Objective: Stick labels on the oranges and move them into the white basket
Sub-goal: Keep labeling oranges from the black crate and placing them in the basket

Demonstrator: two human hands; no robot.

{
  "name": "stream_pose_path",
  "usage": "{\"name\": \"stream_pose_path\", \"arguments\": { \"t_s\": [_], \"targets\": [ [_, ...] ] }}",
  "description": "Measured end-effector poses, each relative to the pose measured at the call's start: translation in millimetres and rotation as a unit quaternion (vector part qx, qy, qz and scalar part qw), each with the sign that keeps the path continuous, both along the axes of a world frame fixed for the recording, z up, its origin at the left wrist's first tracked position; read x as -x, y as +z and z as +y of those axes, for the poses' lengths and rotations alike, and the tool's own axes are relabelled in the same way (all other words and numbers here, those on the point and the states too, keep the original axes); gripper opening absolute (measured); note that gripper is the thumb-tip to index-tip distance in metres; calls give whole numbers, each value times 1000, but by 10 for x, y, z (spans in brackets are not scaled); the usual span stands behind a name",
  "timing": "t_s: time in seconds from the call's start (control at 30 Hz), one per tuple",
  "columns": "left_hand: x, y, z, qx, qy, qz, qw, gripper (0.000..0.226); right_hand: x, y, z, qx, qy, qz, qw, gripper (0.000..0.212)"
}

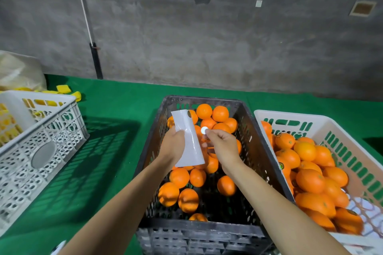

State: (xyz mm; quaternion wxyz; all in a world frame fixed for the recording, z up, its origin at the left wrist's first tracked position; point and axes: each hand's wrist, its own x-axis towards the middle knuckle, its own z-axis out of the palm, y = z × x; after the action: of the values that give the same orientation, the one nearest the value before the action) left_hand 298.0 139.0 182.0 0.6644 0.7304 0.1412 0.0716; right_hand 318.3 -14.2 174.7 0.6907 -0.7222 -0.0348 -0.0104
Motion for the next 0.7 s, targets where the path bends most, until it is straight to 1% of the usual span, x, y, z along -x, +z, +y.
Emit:
{"name": "stream_pose_path", "arguments": {
  "t_s": [0.03,0.07,0.1,0.13,0.17,0.2,0.23,0.3,0.33,0.37,0.53,0.6,0.7],
  "targets": [
    [3,-1,21,-26,23,-4,999,21,-11,-31,-29,19,-22,-15,999,26],
    [7,-2,45,-43,40,-11,998,21,-19,-86,-61,70,-18,-40,997,30],
    [11,-2,67,-54,49,-17,997,23,-18,-166,-87,161,13,-67,985,33],
    [20,5,83,-63,47,-21,997,23,-5,-253,-88,275,54,-81,957,31],
    [30,9,91,-75,40,-21,996,20,24,-336,-61,385,97,-83,914,26],
    [46,9,89,-89,32,-20,995,17,45,-415,-26,464,140,-83,871,22],
    [51,5,83,-106,26,-16,994,15,56,-494,17,512,183,-88,835,19],
    [49,0,63,-141,15,-2,990,16,90,-618,114,577,253,-124,766,16],
    [47,-6,56,-160,12,6,987,18,105,-659,152,595,272,-146,742,15],
    [43,-16,56,-182,11,12,983,18,116,-692,180,602,284,-160,729,15],
    [65,-41,60,-283,2,16,959,19,132,-813,179,613,354,-177,684,15],
    [55,-49,52,-318,2,14,948,19,132,-839,163,611,378,-165,676,15],
    [42,-63,51,-331,7,8,944,19,132,-866,170,584,414,-101,691,15]
  ]
}}
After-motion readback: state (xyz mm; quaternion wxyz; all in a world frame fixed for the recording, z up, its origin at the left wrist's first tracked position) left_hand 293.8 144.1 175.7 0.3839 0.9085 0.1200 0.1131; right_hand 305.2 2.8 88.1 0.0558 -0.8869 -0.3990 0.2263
